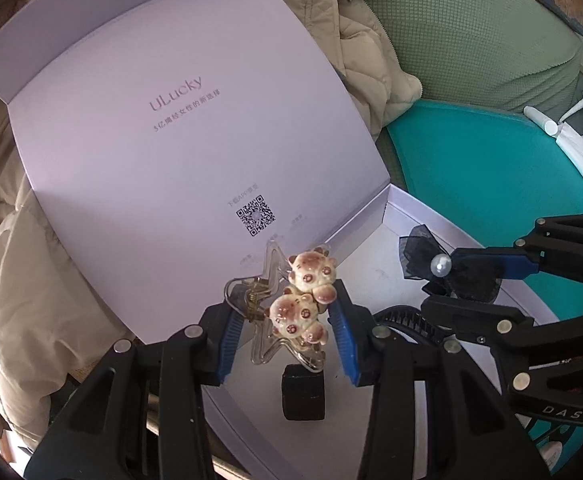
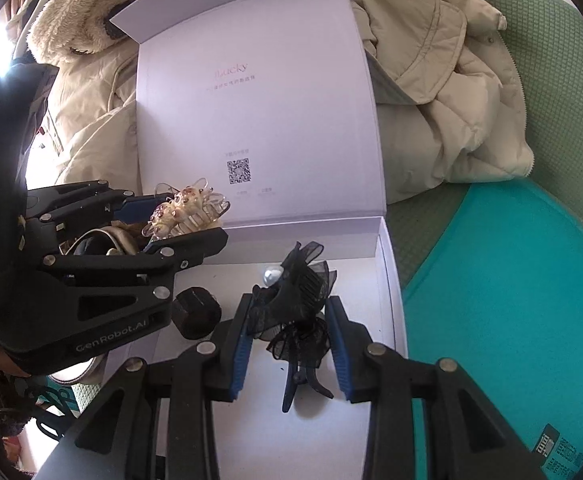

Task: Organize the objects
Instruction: 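Open the left tool releasing the bear clip while the right tool releases the bow clip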

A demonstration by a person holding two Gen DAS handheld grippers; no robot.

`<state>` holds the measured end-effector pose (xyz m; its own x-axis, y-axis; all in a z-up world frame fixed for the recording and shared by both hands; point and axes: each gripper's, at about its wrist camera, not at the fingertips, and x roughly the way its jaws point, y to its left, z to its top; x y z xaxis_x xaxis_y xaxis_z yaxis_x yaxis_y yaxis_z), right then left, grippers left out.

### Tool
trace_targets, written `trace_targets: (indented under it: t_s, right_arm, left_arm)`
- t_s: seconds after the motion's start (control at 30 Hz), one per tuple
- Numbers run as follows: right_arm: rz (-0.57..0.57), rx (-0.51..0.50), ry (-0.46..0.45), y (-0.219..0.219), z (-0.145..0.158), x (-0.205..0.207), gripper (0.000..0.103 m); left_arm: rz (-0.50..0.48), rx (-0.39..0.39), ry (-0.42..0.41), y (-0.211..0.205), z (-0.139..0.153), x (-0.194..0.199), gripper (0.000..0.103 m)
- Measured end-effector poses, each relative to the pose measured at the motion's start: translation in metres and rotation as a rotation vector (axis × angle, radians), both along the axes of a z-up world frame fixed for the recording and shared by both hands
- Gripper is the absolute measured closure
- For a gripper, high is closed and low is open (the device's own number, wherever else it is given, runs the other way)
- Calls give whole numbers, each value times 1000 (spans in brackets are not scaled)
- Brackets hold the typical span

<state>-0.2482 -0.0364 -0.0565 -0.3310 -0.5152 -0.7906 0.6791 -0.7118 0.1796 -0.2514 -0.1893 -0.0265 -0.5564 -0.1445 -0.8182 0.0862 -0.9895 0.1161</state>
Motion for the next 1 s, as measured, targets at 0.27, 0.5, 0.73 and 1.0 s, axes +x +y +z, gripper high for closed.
trace_targets:
  t_s: [0.27,0.5,0.73,1.0]
  right_arm:
    - [-12,19,-16,4,-14,-11,68]
    - [-23,23,-30,6,-25,-21,68]
    - [-33,35,-71,13,-33,-22,67]
    - [-17,110,3,16,-31,-10,67]
  left_arm:
    - [-17,23,-56,2,-22,-13,64]
    - [-38,29,-105,10,-36,-23,64]
    - [-24,-2,-119,14,-40,-24,63]
    - [-42,-43,-99,23,-38,-21,52]
